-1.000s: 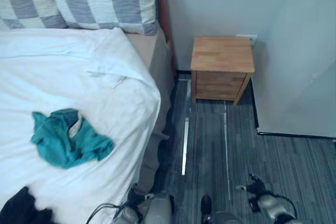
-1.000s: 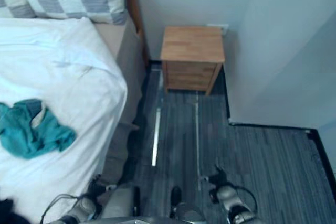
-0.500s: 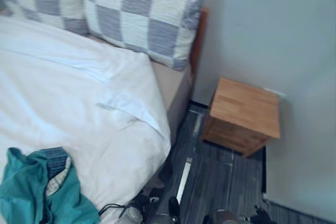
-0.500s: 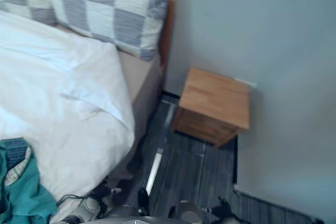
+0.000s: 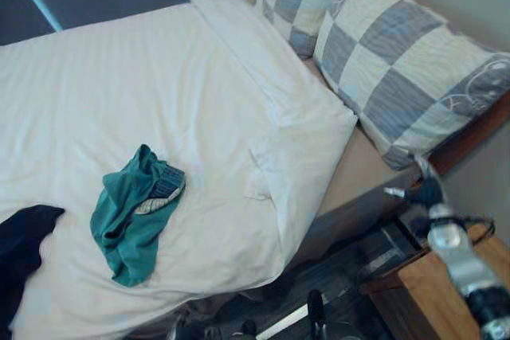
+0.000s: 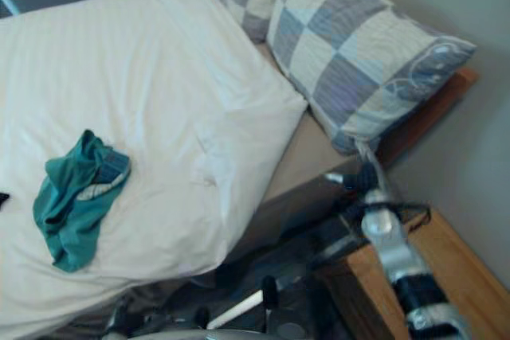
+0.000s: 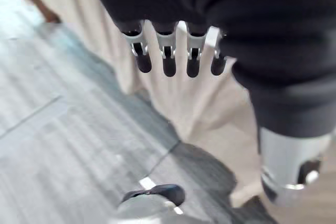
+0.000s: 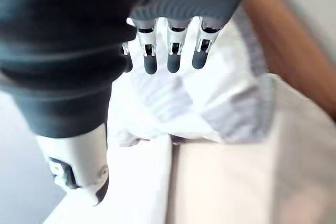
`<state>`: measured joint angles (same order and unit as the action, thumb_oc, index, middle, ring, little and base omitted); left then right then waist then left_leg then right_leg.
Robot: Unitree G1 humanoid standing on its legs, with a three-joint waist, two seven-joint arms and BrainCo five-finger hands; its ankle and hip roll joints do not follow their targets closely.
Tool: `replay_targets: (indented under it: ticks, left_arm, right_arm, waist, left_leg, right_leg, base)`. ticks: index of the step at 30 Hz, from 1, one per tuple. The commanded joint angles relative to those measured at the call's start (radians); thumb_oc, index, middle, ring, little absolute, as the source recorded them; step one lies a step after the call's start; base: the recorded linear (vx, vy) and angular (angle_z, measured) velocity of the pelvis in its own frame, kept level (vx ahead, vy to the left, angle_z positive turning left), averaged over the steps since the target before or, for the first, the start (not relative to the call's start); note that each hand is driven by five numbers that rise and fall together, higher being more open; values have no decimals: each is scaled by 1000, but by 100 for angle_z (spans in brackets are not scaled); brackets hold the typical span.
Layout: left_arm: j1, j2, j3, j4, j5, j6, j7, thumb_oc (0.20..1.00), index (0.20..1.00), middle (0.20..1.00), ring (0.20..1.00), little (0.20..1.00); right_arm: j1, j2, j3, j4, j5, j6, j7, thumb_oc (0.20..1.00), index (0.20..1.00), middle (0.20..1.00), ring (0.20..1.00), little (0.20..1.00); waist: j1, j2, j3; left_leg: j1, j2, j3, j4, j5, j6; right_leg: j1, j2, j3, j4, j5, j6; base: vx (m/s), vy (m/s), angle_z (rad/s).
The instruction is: Tidy up the quilt and then pick up the clothes from the bed and put them into the laundry hamper.
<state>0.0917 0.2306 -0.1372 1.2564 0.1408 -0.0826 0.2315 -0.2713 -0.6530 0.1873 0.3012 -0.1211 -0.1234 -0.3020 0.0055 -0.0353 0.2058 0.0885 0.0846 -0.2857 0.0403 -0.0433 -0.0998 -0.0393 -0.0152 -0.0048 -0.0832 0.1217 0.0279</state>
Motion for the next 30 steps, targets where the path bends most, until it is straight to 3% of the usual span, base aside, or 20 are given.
replay_targets:
  ticks: [1, 2, 4, 5, 6, 7, 11, 12, 16, 21, 30]
  left_arm:
    - [-48, 71, -48, -39, -40, -13, 20, 1000, 1000, 1000, 1000, 1000]
    - [-64, 69, -62, -48, -41, -12, 18, 1000, 1000, 1000, 1000, 1000]
    - [-65, 69, -61, -48, -41, -12, 18, 1000, 1000, 1000, 1000, 1000]
    - [-109, 88, -95, -96, -39, -18, 7, 1000, 1000, 1000, 1000, 1000]
    - [-111, 116, -102, -124, -26, -22, -11, 1000, 1000, 1000, 1000, 1000]
    - [-105, 127, -100, -131, -21, -20, -13, 1000, 1000, 1000, 1000, 1000]
    - [-120, 146, -114, -125, -7, -26, -11, 1000, 1000, 1000, 1000, 1000]
    - [-119, 154, -114, -118, -6, -28, -13, 1000, 1000, 1000, 1000, 1000]
    - [-119, 161, -111, -96, -6, -25, -22, 1000, 1000, 1000, 1000, 1000]
    - [-129, 162, -112, -65, 12, -10, -25, 1000, 1000, 1000, 1000, 1000]
    - [-122, 136, -67, -60, 19, 4, -42, 1000, 1000, 1000, 1000, 1000]
  right_arm:
    - [-136, -68, 23, -36, -78, -47, -13, 1000, 1000, 1000, 1000, 1000]
    - [-178, -101, 39, -24, -84, -42, -19, 1000, 1000, 1000, 1000, 1000]
    - [-181, -101, 41, -22, -84, -43, -20, 1000, 1000, 1000, 1000, 1000]
    - [-243, -176, 52, 8, -93, -23, -51, 1000, 1000, 1000, 1000, 1000]
    - [-245, -210, 46, 31, -102, -1, -55, 1000, 1000, 1000, 1000, 1000]
    - [-250, -213, 52, 39, -111, 9, -49, 1000, 1000, 1000, 1000, 1000]
    - [-321, -207, 87, 157, -87, 15, -54, 1000, 1000, 1000, 1000, 1000]
    - [-370, -178, 134, 249, -62, 21, -39, 200, 200, 200, 200, 200]
    - [-413, -142, 194, 419, -29, 32, 0, 200, 200, 200, 200, 200]
    - [-357, -94, 173, 498, 9, 39, 18, 200, 200, 200, 200, 200]
    - [81, -94, -95, 516, 15, 49, 25, 200, 200, 200, 200, 200]
  waist:
    - [30, -34, 18]
    - [26, -33, 27]
    - [21, -34, 25]
    - [1, -26, 60]
    - [-20, -4, 66]
    - [-23, 5, 69]
    - [-15, 24, 103]
    - [-10, 34, 113]
    - [4, 33, 122]
    - [4, 27, 118]
    - [-55, -13, 23]
  left_leg:
    - [-52, 27, 67, 50, -53, -6]
    - [-94, 42, 155, 63, -38, -4]
    - [-99, 38, 152, 63, -34, -4]
    - [-206, 92, 460, 89, 7, -3]
    - [-223, 131, 630, 70, 40, -20]
    - [-219, 142, 666, 50, 56, -28]
    - [-267, 140, 652, 17, 90, -36]
    - [-280, 136, 650, -5, 101, -33]
    - [-298, 139, 659, -8, 114, -35]
    - [-275, 132, 656, -18, 106, -35]
    - [-116, 85, 635, -116, 78, -18]
  right_leg:
    - [-21, -120, -16, 23, -90, 135]
    - [-2, -133, -70, 12, -106, 132]
    - [-6, -136, -73, 11, -104, 132]
    - [12, -152, -195, 2, -135, 123]
    - [6, -147, -261, 12, -153, 120]
    - [-8, -143, -276, 26, -157, 117]
    - [-95, -148, -295, 86, -162, 110]
    - [-149, -152, -284, 118, -159, 107]
    - [-181, -160, -277, 143, -160, 107]
    - [-159, -166, -272, 133, -160, 109]
    - [-9, -167, -274, 51, -127, 138]
  base:
    - [26, -228, 125]
    - [21, -159, 137]
    - [-78, -151, 141]
    - [-159, -260, 155]
    - [-166, -287, 247]
    - [-3, -67, 247]
    - [-103, -27, 70]
    - [-138, 50, 24]
    - [-44, 37, 21]
    - [23, 49, 5]
    - [79, 77, 7]
